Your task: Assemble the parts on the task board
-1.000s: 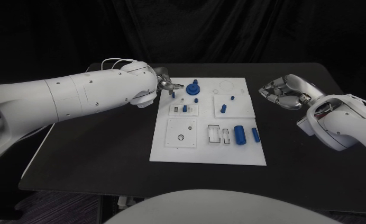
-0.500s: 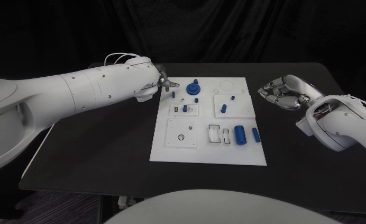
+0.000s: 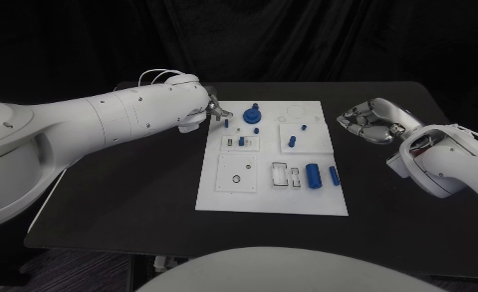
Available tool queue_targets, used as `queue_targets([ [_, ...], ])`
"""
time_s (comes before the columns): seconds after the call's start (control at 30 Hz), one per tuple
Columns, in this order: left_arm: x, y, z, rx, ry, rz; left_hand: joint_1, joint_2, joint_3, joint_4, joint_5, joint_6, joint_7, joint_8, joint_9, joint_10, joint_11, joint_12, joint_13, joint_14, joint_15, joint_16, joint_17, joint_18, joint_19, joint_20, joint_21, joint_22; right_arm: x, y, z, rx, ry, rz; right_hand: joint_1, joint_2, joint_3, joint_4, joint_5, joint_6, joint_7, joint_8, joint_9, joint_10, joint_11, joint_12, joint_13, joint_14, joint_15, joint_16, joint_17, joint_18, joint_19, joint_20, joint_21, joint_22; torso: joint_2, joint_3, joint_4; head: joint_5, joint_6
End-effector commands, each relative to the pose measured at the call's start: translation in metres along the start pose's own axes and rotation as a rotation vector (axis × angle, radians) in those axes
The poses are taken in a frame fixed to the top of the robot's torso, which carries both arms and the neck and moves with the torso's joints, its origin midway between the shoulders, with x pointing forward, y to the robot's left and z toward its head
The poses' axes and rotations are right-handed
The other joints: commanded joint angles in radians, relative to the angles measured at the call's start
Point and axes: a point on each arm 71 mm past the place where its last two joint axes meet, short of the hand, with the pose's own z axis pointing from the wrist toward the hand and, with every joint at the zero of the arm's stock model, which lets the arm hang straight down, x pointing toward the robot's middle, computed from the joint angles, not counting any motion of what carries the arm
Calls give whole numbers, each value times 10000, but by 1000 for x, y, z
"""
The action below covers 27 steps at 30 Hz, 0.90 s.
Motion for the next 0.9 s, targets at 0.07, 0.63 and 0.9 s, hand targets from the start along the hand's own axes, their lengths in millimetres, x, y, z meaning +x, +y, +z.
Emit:
queue_targets([
  [0.07,3,-3,1,319,183,108,231,3,6,-112,244,-201,88,-212,-105,1054,147,28,2633,1044,152,26,2634,-9,-46,140,-110,1527,0,-1,-1,23,-91,-2,88,15,50,10,40,63,7,-9,-9,-28,-9,-21,10,-62,-14,-53,585,44,-73,-9,-45,1225,-2,-1,10,-7,2],
  [0.63,7,-6,4,365,398,225,383,67,44,-123,542,-137,145,-452,-391,1054,213,28,2633,1044,225,26,2634,21,-122,226,-222,1482,0,-1,-2,41,-74,2,98,3,67,-4,64,60,13,-15,-12,-44,-5,-33,-9,-64,-14,-60,578,46,-75,-10,-56,1223,-4,0,6,10,2],
  [0.9,10,-7,5,364,487,256,461,108,88,-124,766,-75,151,-574,-565,1054,221,28,2633,1044,234,26,2634,18,-111,244,-216,1505,0,-1,-2,52,-57,2,98,3,67,-4,64,60,13,-15,-12,-44,-5,-33,-9,-64,-14,-60,578,46,-75,-10,-56,1223,-4,-1,1,20,2],
])
